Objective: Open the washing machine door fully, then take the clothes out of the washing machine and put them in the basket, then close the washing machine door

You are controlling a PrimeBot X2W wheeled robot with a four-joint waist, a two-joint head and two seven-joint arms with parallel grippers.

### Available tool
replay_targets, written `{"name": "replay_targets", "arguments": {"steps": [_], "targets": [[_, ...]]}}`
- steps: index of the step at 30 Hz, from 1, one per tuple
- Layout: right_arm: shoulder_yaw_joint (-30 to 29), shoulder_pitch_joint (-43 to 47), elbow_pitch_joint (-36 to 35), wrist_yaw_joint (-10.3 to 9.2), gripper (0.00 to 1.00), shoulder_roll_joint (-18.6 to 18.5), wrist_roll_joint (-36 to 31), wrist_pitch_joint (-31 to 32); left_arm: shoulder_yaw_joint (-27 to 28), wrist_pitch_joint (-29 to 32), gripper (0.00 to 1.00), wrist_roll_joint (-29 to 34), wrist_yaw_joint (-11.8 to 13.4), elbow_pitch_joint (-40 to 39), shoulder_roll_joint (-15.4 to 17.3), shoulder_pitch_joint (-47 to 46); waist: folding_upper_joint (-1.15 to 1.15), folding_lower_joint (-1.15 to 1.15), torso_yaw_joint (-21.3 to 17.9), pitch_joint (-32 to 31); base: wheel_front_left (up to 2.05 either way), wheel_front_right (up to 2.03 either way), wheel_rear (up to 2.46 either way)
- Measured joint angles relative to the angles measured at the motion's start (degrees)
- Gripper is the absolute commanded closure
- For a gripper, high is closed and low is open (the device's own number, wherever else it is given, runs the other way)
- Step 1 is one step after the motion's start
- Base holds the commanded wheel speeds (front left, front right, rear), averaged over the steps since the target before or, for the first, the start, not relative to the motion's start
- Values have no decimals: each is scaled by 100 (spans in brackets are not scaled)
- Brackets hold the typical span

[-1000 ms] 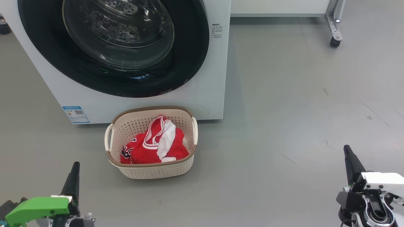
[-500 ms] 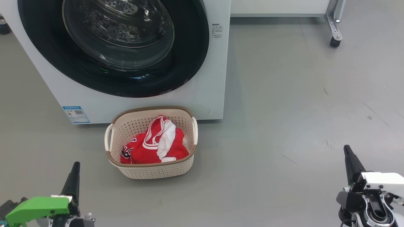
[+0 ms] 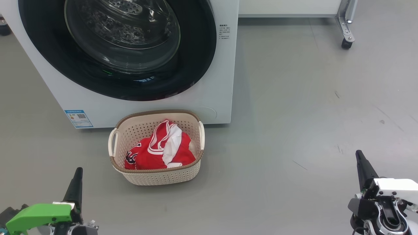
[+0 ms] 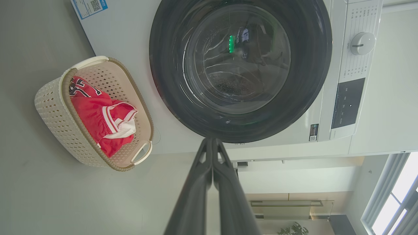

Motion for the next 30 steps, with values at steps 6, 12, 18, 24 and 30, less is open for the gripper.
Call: {"name": "replay_targets", "arguments": {"steps": [6,12,18,24,30], "targets": [[0,0,0,0,100,0,0,0,1,0,100,0,0,0,-4,-1,0,0,0,0,0,0,0],[0,-1,0,0,100,0,0,0,2,0,100,0,0,-1,-14,-1,0,0,0,0,0,0,0],[-1,-1,0,0,100,0,0,0,5,0,100,0,0,-1,-18,-1,0,0,0,1,0,0,0],[-1,-1,0,0,100,0,0,0,9,0,100,0,0,-2,-20,-1,0,0,0,1,0,0,0],[-1,-1,0,0,100,0,0,0,13,0,100,0,0,-4,-21,-1,0,0,0,1,0,0,0]]}}
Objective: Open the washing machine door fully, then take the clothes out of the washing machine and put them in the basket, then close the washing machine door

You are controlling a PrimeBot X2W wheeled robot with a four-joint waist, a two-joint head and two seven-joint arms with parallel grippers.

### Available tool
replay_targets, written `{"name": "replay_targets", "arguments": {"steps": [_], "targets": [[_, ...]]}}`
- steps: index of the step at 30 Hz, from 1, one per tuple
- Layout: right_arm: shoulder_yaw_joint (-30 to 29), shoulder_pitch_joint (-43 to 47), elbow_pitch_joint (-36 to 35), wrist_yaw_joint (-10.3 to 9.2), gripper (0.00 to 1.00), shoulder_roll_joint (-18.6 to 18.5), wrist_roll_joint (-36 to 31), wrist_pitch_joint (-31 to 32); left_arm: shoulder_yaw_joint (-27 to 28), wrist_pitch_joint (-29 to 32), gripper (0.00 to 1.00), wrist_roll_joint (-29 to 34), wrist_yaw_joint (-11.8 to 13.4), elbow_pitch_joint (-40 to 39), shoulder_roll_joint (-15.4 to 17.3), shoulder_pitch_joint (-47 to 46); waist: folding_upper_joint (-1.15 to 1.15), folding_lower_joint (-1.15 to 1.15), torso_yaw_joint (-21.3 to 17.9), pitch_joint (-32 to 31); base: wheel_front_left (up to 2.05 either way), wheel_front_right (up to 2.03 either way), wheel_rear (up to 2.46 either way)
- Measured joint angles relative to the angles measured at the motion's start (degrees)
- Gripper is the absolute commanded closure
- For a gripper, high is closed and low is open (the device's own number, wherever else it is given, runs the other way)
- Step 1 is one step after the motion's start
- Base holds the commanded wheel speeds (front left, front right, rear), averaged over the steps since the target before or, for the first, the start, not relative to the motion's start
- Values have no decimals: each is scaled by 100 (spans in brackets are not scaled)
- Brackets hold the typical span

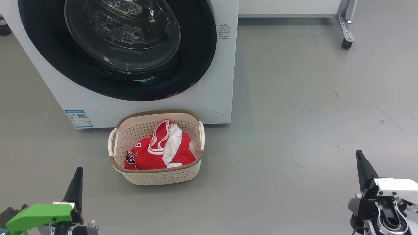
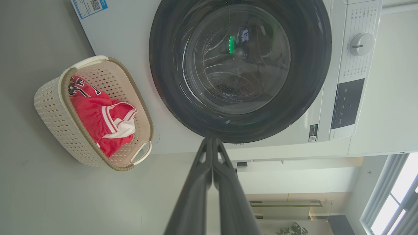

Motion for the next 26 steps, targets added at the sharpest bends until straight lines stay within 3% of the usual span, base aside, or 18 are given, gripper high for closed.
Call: {"name": "replay_targets", "arguments": {"steps": [26], "targets": [[-1,0,0,0,100,0,0,0,14,0,100,0,0,-3,-12,0,0,0,0,0,0,0,0]]}}
